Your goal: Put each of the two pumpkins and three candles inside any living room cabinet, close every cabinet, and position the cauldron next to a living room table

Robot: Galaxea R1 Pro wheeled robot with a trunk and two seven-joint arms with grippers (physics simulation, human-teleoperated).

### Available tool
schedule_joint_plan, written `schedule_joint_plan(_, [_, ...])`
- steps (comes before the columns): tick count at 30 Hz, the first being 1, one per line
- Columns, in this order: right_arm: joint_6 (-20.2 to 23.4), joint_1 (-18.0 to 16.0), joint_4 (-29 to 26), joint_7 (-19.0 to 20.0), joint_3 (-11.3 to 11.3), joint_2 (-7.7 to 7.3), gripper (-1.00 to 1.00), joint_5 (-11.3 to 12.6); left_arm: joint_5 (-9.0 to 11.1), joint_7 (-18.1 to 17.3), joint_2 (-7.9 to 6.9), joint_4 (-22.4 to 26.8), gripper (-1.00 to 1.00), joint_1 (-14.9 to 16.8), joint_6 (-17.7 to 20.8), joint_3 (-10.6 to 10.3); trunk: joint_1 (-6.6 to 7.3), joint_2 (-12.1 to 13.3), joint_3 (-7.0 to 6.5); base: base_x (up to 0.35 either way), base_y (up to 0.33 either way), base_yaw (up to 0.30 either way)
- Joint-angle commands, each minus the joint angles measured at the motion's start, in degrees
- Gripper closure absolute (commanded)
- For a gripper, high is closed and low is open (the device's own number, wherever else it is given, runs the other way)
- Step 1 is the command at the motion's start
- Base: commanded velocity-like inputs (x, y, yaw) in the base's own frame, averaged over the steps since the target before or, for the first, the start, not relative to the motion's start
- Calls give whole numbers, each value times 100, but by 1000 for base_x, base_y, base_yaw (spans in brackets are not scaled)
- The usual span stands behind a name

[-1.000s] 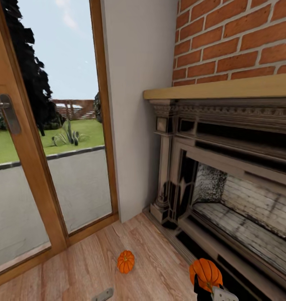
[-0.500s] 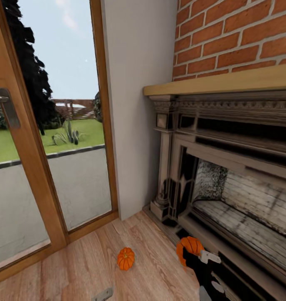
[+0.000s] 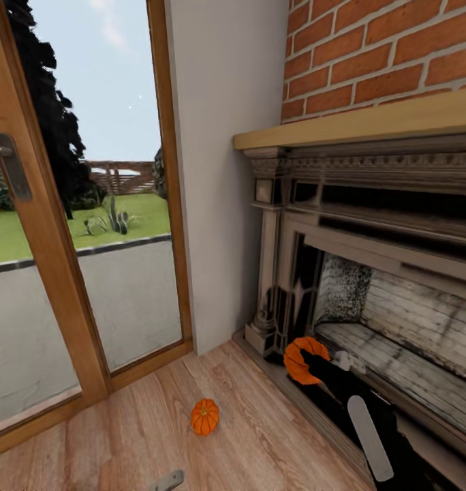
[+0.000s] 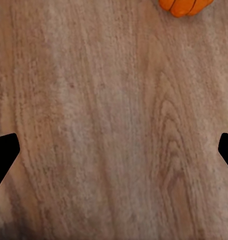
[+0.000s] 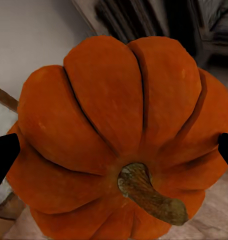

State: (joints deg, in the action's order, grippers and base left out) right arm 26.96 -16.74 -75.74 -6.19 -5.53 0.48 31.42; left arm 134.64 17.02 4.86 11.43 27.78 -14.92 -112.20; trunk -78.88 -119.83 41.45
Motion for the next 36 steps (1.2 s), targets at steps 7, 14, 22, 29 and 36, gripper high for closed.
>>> schedule_joint_plan(7, [386,538,-1109,-9,-53,-181,100,486,36,99,64,-653,-100,230,805,-33,-153,-285,132,0,0,0])
schedule_joint_plan(14, [362,831,-1386,146,-54,-196,100,497,36,107,160,-967,-100,1818,3227,-53,-307,-566,258,0,0,0])
schedule_joint_plan(22, [365,982,-1408,1326,-128,-451,100,497,36,279,255,-976,-100,2854,4867,-56,-483,-887,401,0,0,0])
schedule_joint_plan(29, [678,1114,-1409,2773,-770,-537,100,500,36,416,326,-978,-100,3339,5371,-60,-637,-1168,527,0,0,0])
schedule_joint_plan(36, [922,1143,-1408,3713,-1335,-557,100,505,36,431,432,-976,-100,3427,5364,-220,-790,-1449,653,0,0,0])
